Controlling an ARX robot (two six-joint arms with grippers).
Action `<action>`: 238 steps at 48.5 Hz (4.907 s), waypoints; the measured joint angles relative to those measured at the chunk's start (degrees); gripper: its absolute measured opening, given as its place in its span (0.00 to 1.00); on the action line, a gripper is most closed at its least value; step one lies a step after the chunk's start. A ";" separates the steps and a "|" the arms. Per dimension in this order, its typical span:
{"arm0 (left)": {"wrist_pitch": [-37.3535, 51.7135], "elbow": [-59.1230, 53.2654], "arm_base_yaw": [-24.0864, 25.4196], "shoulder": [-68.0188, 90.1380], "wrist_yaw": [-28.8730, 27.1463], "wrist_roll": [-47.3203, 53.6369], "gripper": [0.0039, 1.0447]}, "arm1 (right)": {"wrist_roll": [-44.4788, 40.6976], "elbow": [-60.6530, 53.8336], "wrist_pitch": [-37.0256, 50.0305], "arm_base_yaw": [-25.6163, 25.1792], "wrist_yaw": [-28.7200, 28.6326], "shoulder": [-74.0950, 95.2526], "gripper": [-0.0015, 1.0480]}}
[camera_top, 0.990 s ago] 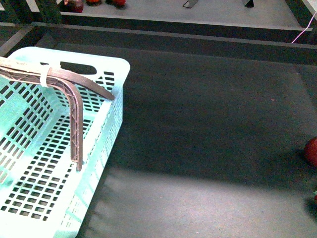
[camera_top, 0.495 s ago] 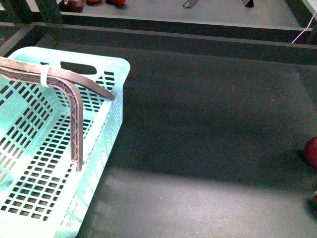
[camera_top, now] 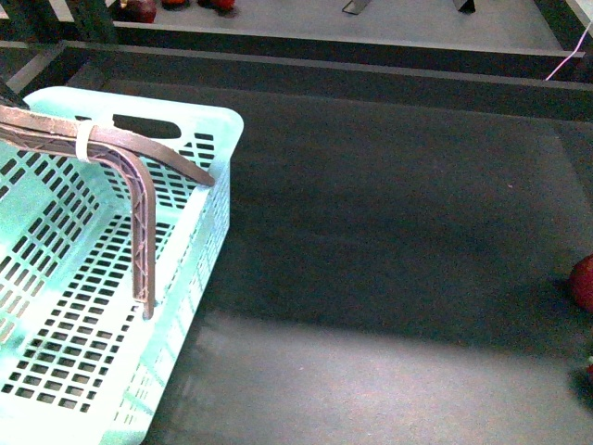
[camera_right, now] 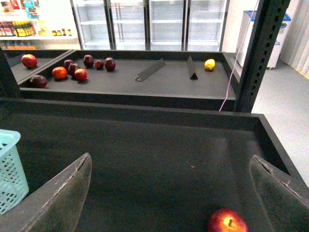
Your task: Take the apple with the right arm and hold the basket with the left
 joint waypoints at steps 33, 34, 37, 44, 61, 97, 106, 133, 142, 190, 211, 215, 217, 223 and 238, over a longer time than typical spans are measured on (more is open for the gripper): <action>-3.06 3.80 -1.01 1.01 -0.66 -4.66 0.19 | 0.00 0.00 0.00 0.00 0.02 0.00 0.92; -3.28 3.76 -1.11 0.74 -0.87 -4.33 0.19 | 0.00 0.00 0.00 0.00 0.00 0.00 0.92; -4.00 3.52 -1.57 -0.61 -1.22 -3.13 0.19 | 0.00 0.00 0.00 0.00 0.00 0.00 0.92; -6.10 1.90 -3.08 -6.47 -1.27 1.60 0.18 | 0.00 0.00 0.00 0.00 0.00 0.00 0.92; -11.89 1.86 -9.79 -18.43 -0.50 3.74 0.18 | 0.00 0.00 0.00 0.00 0.02 0.00 0.92; -15.67 16.02 -39.39 -14.51 -4.02 2.47 0.18 | 0.00 0.00 0.00 0.00 0.00 0.00 0.92; -15.67 16.09 -41.00 -14.34 -4.20 2.64 0.18 | 0.00 0.00 0.00 0.00 0.02 0.00 0.92; -15.65 16.17 -41.05 -14.27 -4.66 3.15 0.18 | 19.06 8.26 -13.27 -3.72 20.22 26.03 0.92; -15.65 16.22 -41.09 -14.25 -4.37 3.17 0.18 | 14.95 11.13 13.57 -17.88 12.28 54.99 0.92; -15.65 16.22 -41.09 -14.25 -4.68 3.26 0.18 | 1.33 53.05 26.84 -15.63 5.57 134.29 0.92; -15.65 16.22 -41.09 -14.25 -4.68 3.26 0.18 | 4.33 58.49 24.63 -16.41 6.36 139.34 0.92; -15.65 16.22 -41.09 -14.25 -4.66 3.26 0.18 | 5.03 59.65 24.11 -16.52 6.34 140.56 0.92; -15.65 16.22 -41.09 -14.25 -4.66 3.26 0.18 | 5.44 60.39 23.71 -16.59 6.16 141.44 0.92; -15.65 16.22 -41.09 -14.25 -4.70 3.26 0.18 | 6.45 61.53 22.95 -16.81 5.88 143.08 0.92; -15.65 16.22 -41.09 -14.25 -4.70 3.26 0.18 | 7.58 56.98 26.18 -17.53 3.26 140.23 0.77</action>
